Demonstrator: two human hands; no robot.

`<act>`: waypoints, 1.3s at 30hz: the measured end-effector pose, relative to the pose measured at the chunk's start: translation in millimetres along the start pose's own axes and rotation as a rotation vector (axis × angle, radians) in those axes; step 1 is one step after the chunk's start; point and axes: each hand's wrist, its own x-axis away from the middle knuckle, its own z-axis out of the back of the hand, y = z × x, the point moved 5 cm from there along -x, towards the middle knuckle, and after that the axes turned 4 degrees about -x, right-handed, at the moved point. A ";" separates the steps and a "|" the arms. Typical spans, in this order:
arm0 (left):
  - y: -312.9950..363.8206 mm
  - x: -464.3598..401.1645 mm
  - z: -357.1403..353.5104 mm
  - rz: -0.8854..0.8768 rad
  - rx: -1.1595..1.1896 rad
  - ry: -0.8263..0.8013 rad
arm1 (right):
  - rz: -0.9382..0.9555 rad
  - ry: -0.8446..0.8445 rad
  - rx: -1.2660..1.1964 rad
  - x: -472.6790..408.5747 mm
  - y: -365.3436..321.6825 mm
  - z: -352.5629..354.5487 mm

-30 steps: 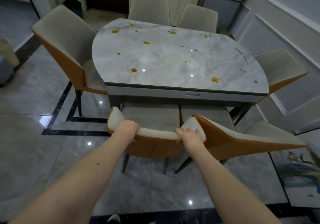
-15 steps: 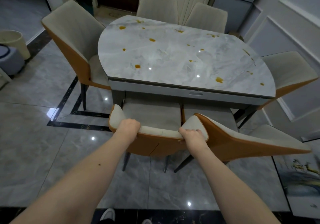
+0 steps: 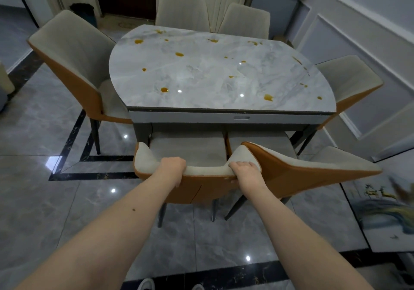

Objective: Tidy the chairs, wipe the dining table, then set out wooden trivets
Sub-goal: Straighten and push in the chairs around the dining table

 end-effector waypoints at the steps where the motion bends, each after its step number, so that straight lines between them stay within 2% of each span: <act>1: 12.7 -0.7 6.5 -0.054 -0.007 0.022 | -0.013 0.018 -0.004 4.1 3.1 1.3; 7: 95.8 1.2 47.2 -0.272 0.078 0.173 | -0.047 0.143 -0.041 26.4 30.9 13.9; 10: 129.2 -4.1 61.5 -0.297 0.094 0.186 | -0.038 0.157 -0.017 32.8 62.8 20.5; 13: 164.3 -17.0 73.3 -0.274 0.180 0.172 | -0.084 0.196 -0.030 40.4 115.7 29.0; 16: 213.6 -34.8 85.8 -0.287 0.231 0.227 | -0.101 0.250 -0.021 54.1 183.0 37.9; 20: 285.5 -59.8 99.6 -0.262 0.310 0.304 | -0.182 0.169 0.000 71.7 273.7 44.8; 24: 336.1 -81.7 107.0 -0.234 0.246 0.295 | -0.268 0.038 0.020 78.6 337.7 45.8; 28: 355.5 -105.9 106.0 -0.199 0.159 0.228 | -0.289 0.001 -0.003 70.4 366.0 40.6; 32: 362.3 -117.9 101.7 -0.204 0.083 0.195 | -0.359 0.019 0.123 57.8 380.5 38.2; 39: 385.7 -118.2 101.4 -0.205 0.080 0.201 | -0.338 -0.038 0.264 54.9 398.8 38.5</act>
